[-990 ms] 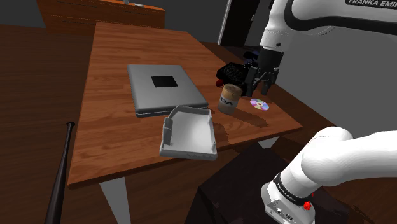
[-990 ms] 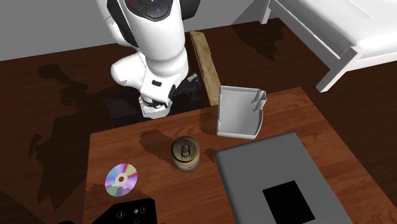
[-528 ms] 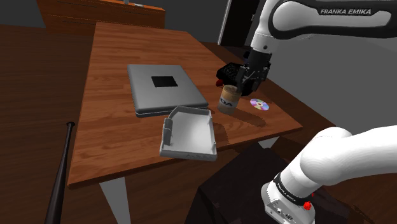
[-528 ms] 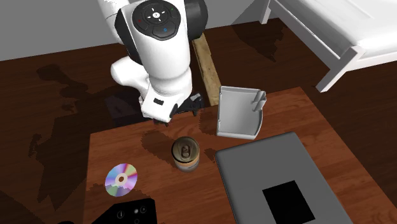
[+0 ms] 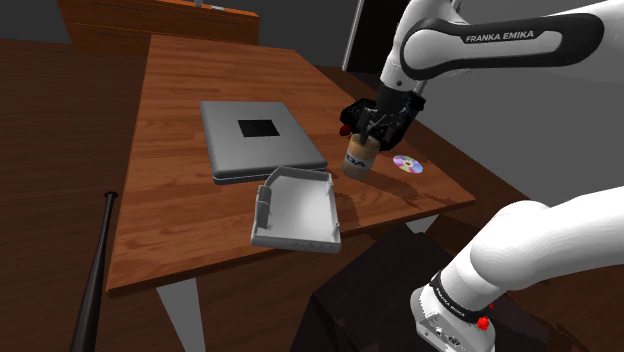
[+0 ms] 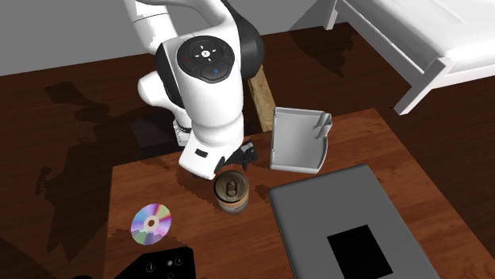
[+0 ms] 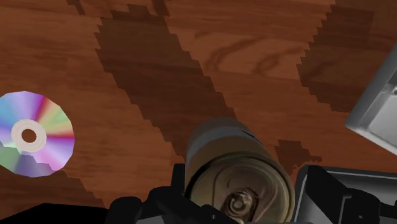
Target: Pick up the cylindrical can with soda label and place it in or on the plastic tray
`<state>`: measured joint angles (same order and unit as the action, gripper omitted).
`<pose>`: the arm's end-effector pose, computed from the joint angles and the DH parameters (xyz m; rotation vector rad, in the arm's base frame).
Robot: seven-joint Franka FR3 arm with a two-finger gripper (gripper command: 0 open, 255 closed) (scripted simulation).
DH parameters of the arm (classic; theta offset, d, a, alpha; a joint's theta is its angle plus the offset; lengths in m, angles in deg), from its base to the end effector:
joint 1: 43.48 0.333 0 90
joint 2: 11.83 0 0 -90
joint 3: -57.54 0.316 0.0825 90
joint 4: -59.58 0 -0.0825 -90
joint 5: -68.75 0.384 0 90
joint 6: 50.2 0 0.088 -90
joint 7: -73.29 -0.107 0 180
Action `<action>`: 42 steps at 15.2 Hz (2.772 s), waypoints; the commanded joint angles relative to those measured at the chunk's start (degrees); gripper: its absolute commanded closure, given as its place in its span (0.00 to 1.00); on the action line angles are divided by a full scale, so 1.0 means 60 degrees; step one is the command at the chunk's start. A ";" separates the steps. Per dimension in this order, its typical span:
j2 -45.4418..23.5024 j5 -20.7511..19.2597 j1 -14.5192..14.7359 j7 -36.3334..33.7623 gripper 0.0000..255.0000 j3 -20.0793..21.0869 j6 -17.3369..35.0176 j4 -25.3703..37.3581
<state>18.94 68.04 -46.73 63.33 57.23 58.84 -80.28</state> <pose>0.3862 -0.0251 0.4920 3.1117 -0.3613 -0.0006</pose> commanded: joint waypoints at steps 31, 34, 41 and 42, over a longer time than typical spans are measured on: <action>0.0039 -0.0002 -0.0002 0.0001 1.00 0.0006 -0.0675 0.0648; 0.0053 0.0000 -0.0002 0.0004 1.00 0.0008 -0.1064 0.1022; 0.0012 0.0004 -0.0001 0.0013 1.00 0.0011 -0.1954 0.1954; -0.0002 0.0004 -0.0001 0.0014 1.00 0.0011 -0.2079 0.2094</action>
<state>18.84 68.09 -46.70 63.31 57.37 47.23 -68.54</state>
